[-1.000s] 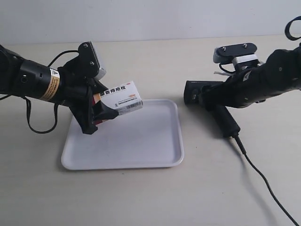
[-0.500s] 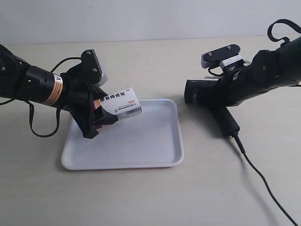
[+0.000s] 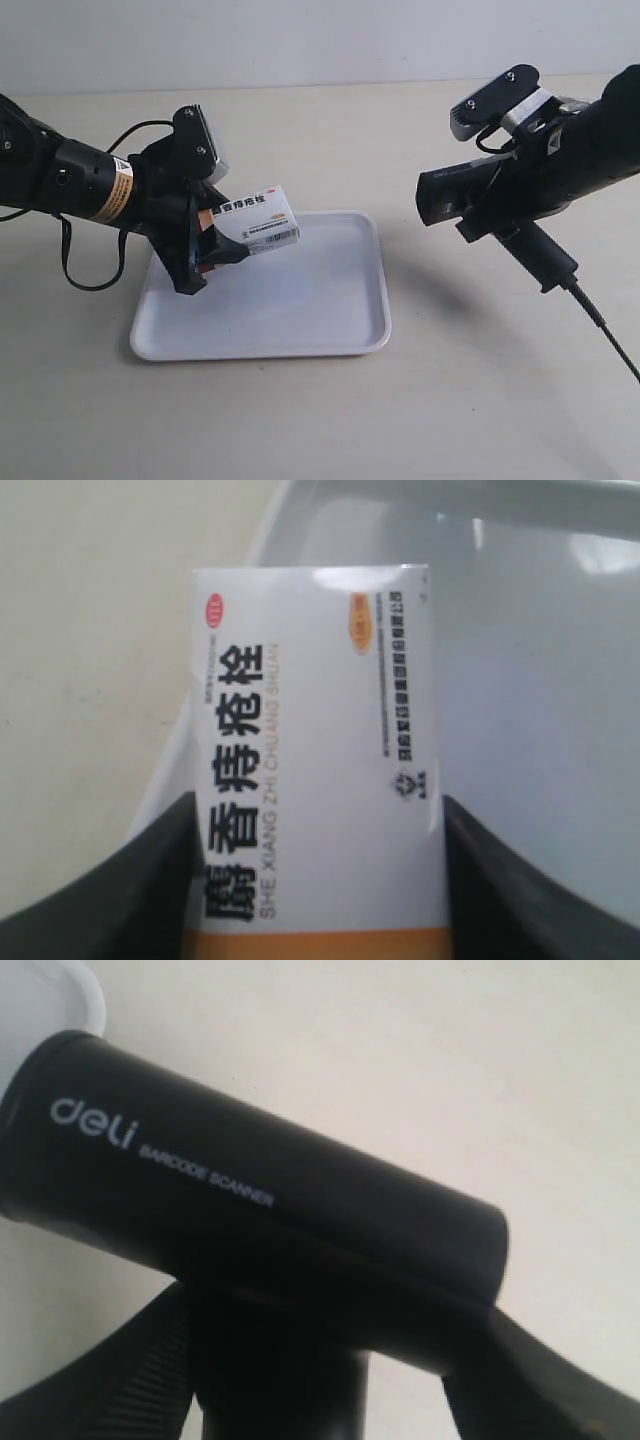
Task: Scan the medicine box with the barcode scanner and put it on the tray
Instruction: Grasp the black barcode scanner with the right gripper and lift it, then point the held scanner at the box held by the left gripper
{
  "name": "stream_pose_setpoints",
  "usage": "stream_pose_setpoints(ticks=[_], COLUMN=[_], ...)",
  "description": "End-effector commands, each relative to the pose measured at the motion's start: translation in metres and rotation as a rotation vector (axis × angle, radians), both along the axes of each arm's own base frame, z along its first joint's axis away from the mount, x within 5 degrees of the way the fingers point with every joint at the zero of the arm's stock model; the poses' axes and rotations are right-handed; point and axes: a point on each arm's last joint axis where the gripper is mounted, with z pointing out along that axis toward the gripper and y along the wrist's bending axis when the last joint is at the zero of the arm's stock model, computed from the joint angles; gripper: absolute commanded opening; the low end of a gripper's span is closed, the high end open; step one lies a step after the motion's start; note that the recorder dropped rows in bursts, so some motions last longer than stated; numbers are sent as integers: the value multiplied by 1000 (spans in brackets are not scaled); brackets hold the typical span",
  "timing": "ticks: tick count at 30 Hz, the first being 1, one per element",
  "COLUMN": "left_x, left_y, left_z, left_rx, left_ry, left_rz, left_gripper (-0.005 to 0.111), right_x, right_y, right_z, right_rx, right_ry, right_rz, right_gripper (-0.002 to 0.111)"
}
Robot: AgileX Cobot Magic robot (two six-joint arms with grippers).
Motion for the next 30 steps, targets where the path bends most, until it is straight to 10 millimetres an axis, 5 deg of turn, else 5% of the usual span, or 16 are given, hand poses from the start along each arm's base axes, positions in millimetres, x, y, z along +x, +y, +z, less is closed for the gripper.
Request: stream_pose_setpoints(ticks=[1, 19, 30], left_x=[-10, -16, -8], left_y=[-6, -1, 0], left_z=[1, 2, -39], left_rx=[-31, -10, -2], left_ry=[-30, -40, 42], left_rz=[-160, -157, -41], left_gripper=[0, 0, 0], right_x=[2, 4, 22], right_y=[1, 3, 13], right_z=[4, 5, -52], right_rx=[5, 28, 182], right_ry=[-61, -85, -21], right_rz=[26, 18, -195], right_gripper=[0, 0, 0])
